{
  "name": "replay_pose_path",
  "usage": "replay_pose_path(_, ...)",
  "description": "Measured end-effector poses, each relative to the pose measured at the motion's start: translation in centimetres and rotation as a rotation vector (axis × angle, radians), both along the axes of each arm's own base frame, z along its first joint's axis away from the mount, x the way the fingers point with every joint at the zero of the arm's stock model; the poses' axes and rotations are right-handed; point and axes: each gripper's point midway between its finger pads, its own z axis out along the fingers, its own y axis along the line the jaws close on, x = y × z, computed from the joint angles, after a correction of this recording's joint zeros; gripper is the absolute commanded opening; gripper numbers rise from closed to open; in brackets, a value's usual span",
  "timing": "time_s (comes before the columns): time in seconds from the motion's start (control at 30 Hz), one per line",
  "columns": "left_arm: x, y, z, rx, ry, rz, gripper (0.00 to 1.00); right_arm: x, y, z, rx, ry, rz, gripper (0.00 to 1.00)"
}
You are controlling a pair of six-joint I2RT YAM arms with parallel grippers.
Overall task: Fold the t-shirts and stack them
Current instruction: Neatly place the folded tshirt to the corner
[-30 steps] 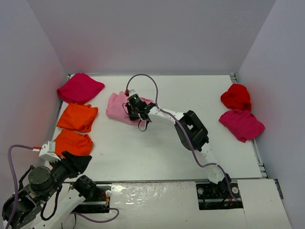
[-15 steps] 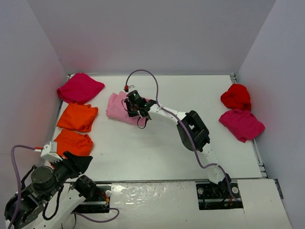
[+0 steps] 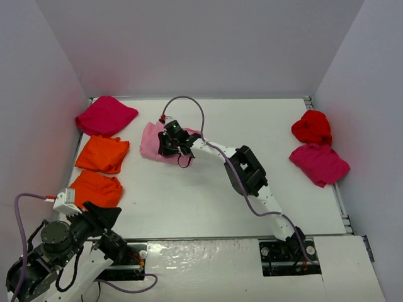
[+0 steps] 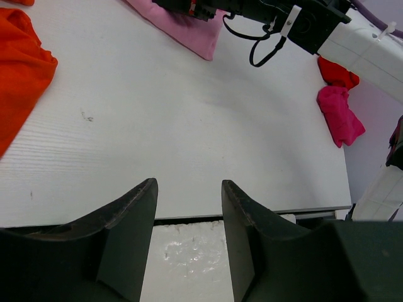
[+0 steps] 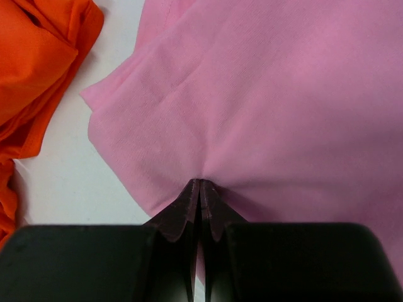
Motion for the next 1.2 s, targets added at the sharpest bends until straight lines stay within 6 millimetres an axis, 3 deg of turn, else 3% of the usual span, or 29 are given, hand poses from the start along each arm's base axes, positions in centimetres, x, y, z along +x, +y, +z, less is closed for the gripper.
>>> replay_pose_path(0.47, -0.3, 0.6, -0.4, 0.010, 0.001, 0.017, 0.42, 0.1, 0.2, -0.4, 0.076, 0.060, -0.016, 0.00)
replay_pose_path(0.67, -0.5, 1.0, -1.0, 0.043, 0.017, 0.028, 0.42, 0.3, 0.4, 0.6, 0.073, 0.051, -0.005, 0.00)
replay_pose_path(0.83, -0.6, 1.3, -1.4, 0.064, 0.027, 0.040, 0.42, 1.0, 0.7, 3.7, 0.088, -0.005, 0.011, 0.00)
replay_pose_path(0.97, -0.6, 1.3, -1.4, 0.065, 0.029, 0.041, 0.42, 0.9, -0.2, 8.3, 0.094, -0.068, 0.008, 0.00)
replay_pose_path(1.1, -0.6, 1.3, -1.4, 0.065, 0.028, 0.040, 0.42, 0.6, -2.6, 13.1, 0.073, -0.155, -0.022, 0.00)
replay_pose_path(1.2, -0.7, 1.4, -1.2, 0.062, 0.024, 0.041, 0.42, 0.2, -5.3, 14.7, 0.019, -0.205, -0.060, 0.00)
